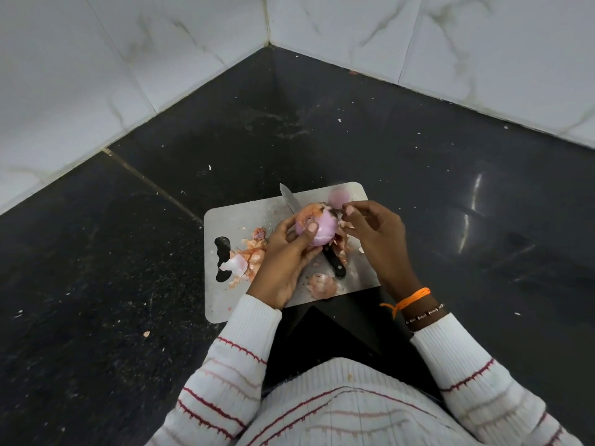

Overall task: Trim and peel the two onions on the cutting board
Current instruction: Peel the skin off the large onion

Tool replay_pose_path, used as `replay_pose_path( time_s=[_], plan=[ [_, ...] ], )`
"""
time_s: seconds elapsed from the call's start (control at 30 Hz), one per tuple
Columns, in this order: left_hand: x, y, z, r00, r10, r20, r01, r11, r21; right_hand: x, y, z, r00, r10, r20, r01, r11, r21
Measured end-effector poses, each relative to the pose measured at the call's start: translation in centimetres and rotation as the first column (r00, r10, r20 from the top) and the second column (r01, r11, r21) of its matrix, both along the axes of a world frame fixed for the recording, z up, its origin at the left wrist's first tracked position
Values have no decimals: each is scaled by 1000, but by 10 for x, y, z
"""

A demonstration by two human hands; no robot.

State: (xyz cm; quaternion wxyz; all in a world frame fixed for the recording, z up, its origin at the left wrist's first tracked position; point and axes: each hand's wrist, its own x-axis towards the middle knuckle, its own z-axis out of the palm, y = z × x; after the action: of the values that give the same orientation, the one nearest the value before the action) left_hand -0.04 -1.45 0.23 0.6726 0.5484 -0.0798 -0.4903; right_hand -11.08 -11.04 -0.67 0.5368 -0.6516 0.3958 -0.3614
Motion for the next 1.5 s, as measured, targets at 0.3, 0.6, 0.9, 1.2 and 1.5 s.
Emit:
replay_pose_path(
  time_s=[0.3, 0.6, 0.9, 1.2, 1.5],
  plan=[
    [-1, -1, -2, 1000, 0, 3, 0, 999, -38, 2, 5, 12, 999, 6, -44, -10, 997, -79],
    [-4, -2, 2, 990, -35, 138, 31, 999, 33, -1, 3, 11, 997, 9, -71, -22, 984, -179],
    [-6, -2, 6, 997, -14, 80, 15, 1000, -11, -5, -3, 5, 999, -13, -49, 5, 986, -166],
    [-10, -2, 5, 996, 2, 87, -1, 1000, -10, 5, 8, -1, 981, -13, -192, -43, 958, -284],
    [-6, -1, 9, 988, -68, -138, 57, 995, -78, -1, -6, -16, 958, -108, -266, -7, 917, -398]
  ],
)
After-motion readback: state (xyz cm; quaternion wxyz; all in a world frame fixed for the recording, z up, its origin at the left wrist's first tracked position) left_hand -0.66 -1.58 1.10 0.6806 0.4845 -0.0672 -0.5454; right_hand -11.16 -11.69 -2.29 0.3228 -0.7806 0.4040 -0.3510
